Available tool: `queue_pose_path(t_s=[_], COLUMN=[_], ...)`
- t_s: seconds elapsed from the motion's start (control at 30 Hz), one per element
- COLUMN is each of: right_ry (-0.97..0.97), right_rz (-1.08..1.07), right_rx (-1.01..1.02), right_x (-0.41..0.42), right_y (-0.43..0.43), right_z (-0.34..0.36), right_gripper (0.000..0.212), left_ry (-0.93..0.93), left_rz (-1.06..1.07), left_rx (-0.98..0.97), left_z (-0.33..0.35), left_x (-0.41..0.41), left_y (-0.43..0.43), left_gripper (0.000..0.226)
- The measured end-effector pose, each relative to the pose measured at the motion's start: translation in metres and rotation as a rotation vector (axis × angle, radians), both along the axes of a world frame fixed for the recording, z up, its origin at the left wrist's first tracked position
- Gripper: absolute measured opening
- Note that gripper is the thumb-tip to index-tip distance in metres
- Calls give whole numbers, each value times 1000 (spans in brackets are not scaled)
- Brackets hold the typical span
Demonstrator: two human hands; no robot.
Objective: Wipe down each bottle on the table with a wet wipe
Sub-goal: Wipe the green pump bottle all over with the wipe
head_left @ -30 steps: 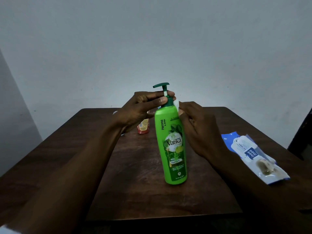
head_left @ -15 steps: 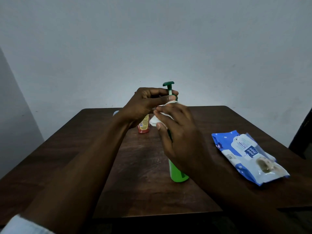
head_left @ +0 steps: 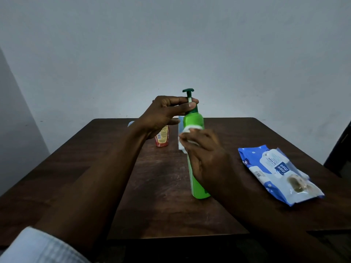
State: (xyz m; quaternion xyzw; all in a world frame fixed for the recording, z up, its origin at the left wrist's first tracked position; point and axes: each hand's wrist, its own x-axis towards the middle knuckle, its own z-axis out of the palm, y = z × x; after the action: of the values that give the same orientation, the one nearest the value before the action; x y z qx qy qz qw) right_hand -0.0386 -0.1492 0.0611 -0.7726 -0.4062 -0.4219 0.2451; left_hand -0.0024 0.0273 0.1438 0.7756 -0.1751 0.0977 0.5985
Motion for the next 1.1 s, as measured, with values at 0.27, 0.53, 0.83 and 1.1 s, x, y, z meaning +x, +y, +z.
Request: queue_pose_path(t_s=[0.27,0.53,0.83,1.1], right_ry=[9,21,45,27], right_rz=[81,102,35,35], right_rx=[-100,24,198,324], right_x=[-13,-11,26,46], right_y=[-31,-49,-41,-41], right_z=[-62,-55,13,54], right_gripper=[28,22,21,13], left_ry=[23,-17,-63,-22], left_rz=[92,217,254,135], left_rx=[-6,43,3,-19], left_z=[-4,-1,0,0], left_x=[3,11,22,23], left_y=[2,-11,-28,-39], left_gripper=[21,19,45,15])
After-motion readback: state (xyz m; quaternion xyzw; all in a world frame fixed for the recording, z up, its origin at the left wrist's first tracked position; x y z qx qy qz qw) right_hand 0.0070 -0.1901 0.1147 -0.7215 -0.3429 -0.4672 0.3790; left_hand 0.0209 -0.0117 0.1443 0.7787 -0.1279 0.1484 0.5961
